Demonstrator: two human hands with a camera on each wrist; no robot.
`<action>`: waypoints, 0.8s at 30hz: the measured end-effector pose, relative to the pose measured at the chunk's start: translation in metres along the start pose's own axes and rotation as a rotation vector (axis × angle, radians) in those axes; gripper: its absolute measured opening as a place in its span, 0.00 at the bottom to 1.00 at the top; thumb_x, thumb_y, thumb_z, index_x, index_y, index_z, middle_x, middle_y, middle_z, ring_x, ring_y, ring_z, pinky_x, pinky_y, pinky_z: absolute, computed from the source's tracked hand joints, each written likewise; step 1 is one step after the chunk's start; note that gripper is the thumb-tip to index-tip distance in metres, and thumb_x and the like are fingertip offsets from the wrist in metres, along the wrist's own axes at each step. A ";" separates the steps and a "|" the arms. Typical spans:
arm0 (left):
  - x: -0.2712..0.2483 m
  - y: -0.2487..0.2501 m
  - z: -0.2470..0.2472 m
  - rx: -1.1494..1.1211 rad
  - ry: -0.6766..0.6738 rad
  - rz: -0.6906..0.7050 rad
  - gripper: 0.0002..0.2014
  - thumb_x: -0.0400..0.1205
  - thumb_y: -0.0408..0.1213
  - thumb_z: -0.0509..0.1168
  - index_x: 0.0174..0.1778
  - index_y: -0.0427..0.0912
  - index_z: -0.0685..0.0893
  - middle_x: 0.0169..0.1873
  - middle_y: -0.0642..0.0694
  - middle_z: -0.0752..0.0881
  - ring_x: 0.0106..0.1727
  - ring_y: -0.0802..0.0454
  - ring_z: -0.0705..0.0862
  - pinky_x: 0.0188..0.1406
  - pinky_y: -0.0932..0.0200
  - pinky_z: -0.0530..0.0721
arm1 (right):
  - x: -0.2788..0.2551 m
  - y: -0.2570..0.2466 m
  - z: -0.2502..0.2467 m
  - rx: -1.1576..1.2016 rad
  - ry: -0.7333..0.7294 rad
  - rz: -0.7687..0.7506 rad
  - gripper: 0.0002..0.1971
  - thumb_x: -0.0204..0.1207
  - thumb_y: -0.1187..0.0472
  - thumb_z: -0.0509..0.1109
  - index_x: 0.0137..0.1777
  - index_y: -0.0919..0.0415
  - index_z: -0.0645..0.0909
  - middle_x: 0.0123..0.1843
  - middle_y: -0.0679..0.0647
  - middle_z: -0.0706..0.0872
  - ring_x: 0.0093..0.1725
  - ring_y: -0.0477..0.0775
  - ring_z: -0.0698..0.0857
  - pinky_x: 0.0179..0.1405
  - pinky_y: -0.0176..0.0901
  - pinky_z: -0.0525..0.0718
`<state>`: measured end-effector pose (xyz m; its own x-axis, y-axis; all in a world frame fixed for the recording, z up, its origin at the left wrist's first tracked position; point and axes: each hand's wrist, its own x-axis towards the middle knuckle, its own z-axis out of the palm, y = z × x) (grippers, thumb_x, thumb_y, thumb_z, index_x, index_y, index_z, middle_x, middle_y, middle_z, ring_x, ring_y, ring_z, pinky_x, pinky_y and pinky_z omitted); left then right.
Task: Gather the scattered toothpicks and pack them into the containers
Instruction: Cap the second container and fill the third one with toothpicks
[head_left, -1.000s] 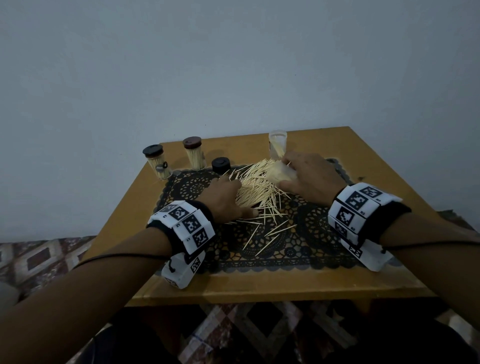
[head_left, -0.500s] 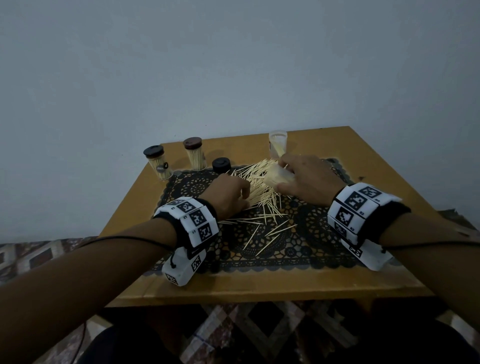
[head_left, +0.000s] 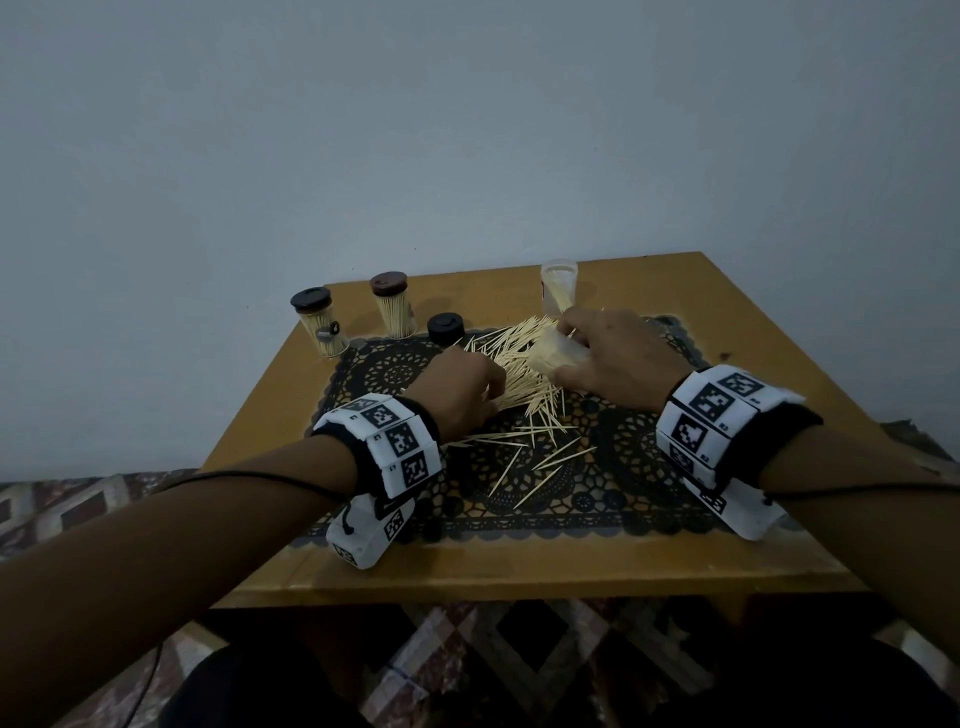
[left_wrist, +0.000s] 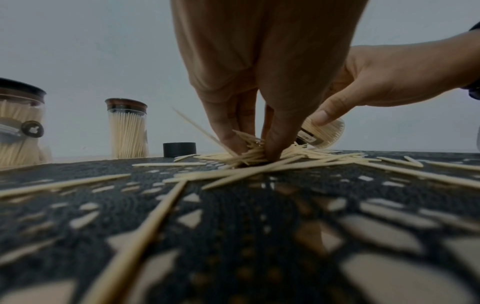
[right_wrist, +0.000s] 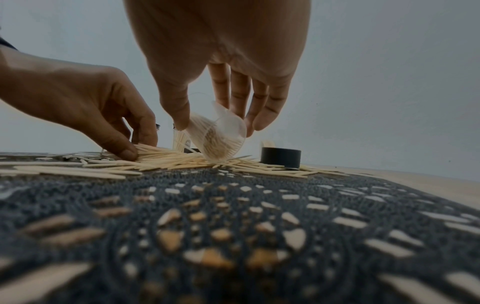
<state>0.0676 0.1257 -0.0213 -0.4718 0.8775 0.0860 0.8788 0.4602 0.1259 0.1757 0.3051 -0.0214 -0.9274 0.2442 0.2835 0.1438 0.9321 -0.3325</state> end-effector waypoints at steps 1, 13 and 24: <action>0.000 -0.001 -0.001 -0.006 0.006 -0.002 0.06 0.78 0.34 0.70 0.50 0.42 0.88 0.45 0.45 0.89 0.42 0.52 0.83 0.42 0.60 0.79 | 0.000 0.000 0.000 0.003 -0.002 0.001 0.25 0.69 0.44 0.79 0.61 0.57 0.80 0.56 0.57 0.87 0.49 0.56 0.84 0.43 0.43 0.77; -0.006 -0.020 -0.009 -0.217 0.136 -0.104 0.04 0.76 0.34 0.74 0.45 0.42 0.89 0.39 0.48 0.88 0.41 0.54 0.84 0.41 0.63 0.78 | -0.001 0.001 -0.002 -0.015 -0.047 -0.035 0.22 0.68 0.47 0.80 0.59 0.55 0.82 0.56 0.55 0.87 0.52 0.56 0.82 0.46 0.45 0.78; -0.006 -0.001 -0.007 -0.229 0.153 0.063 0.06 0.78 0.34 0.72 0.50 0.41 0.89 0.43 0.48 0.89 0.42 0.57 0.83 0.41 0.66 0.76 | -0.002 -0.011 -0.002 -0.064 -0.110 -0.126 0.24 0.67 0.44 0.79 0.60 0.54 0.83 0.55 0.51 0.86 0.57 0.56 0.78 0.61 0.56 0.76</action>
<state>0.0688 0.1194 -0.0155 -0.4373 0.8649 0.2466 0.8761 0.3478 0.3338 0.1765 0.2952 -0.0171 -0.9711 0.0973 0.2178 0.0428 0.9693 -0.2422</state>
